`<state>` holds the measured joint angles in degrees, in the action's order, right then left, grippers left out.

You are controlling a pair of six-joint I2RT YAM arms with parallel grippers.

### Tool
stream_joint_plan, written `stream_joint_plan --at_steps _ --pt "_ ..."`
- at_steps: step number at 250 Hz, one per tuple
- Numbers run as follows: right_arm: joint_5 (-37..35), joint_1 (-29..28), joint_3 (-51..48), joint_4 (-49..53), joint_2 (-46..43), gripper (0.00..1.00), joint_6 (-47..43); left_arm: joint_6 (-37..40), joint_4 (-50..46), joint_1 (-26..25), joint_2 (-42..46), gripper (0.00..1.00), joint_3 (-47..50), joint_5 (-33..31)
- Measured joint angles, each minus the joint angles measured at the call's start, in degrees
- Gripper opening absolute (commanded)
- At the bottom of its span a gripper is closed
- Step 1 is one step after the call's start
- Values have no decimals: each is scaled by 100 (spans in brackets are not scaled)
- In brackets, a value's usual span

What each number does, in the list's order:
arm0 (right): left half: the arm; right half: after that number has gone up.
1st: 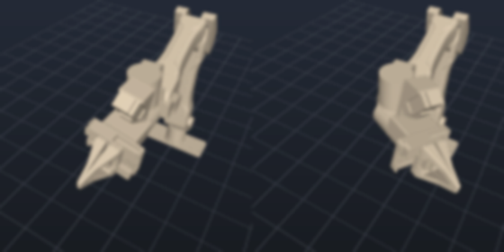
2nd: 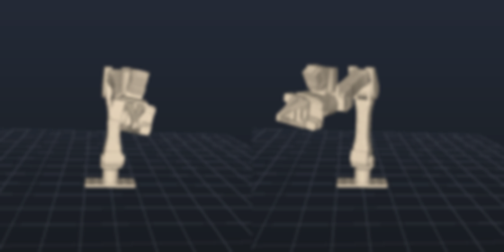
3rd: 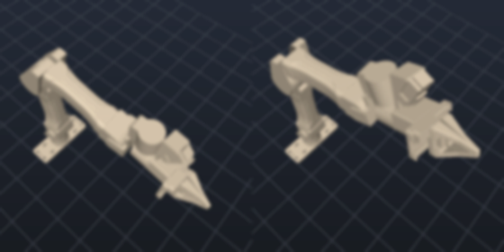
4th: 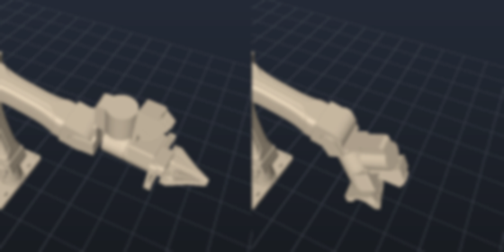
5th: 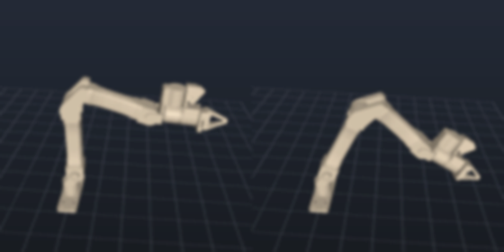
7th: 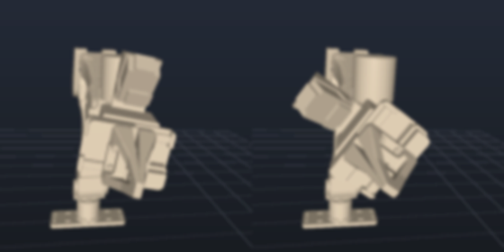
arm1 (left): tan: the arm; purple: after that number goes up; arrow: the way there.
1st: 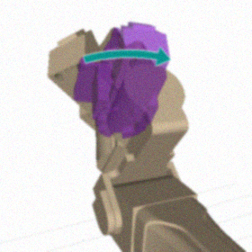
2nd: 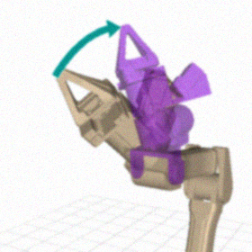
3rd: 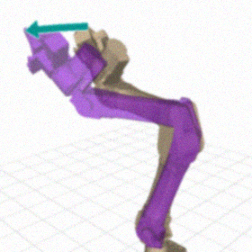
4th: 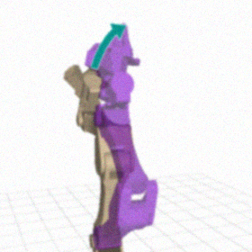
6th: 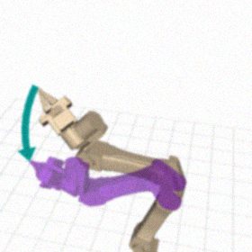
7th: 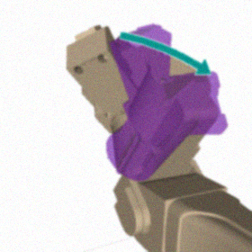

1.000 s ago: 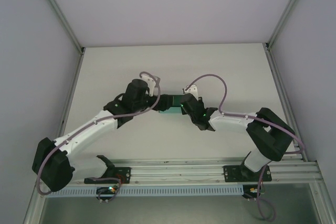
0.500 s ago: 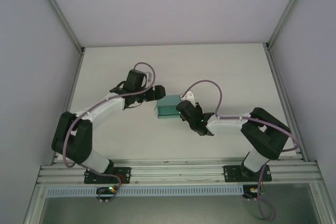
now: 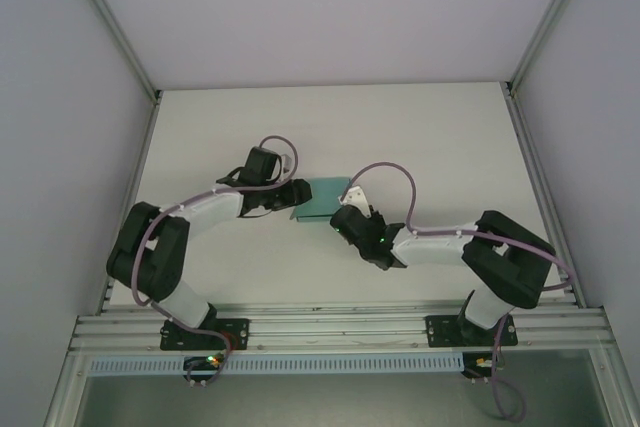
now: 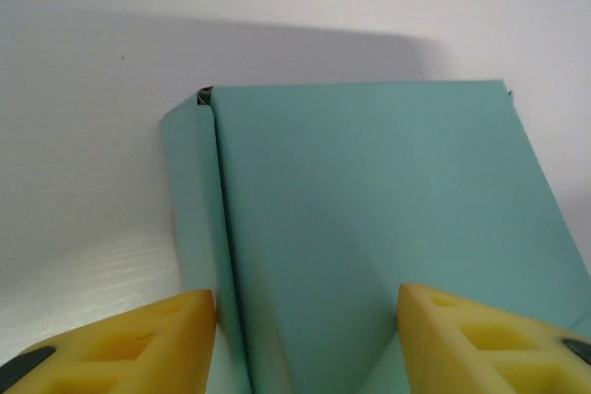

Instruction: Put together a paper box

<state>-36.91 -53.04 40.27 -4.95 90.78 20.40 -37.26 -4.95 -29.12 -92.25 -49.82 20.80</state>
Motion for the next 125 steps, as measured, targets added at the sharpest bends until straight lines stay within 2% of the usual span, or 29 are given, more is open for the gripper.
stream_joint_plan --at_steps 28,60,104,125 --pt "76 0 -184 319 -557 53 -90 4 74 74 -181 51 0 7" --pt "173 0 -529 619 -1307 77 -92 55 166 125 -232 44 31 7" --pt "385 186 -1019 975 -2149 100 46 90 483 295 -295 37 199 192" --pt "769 490 -1093 966 -2406 100 28 90 750 385 -372 31 271 382"
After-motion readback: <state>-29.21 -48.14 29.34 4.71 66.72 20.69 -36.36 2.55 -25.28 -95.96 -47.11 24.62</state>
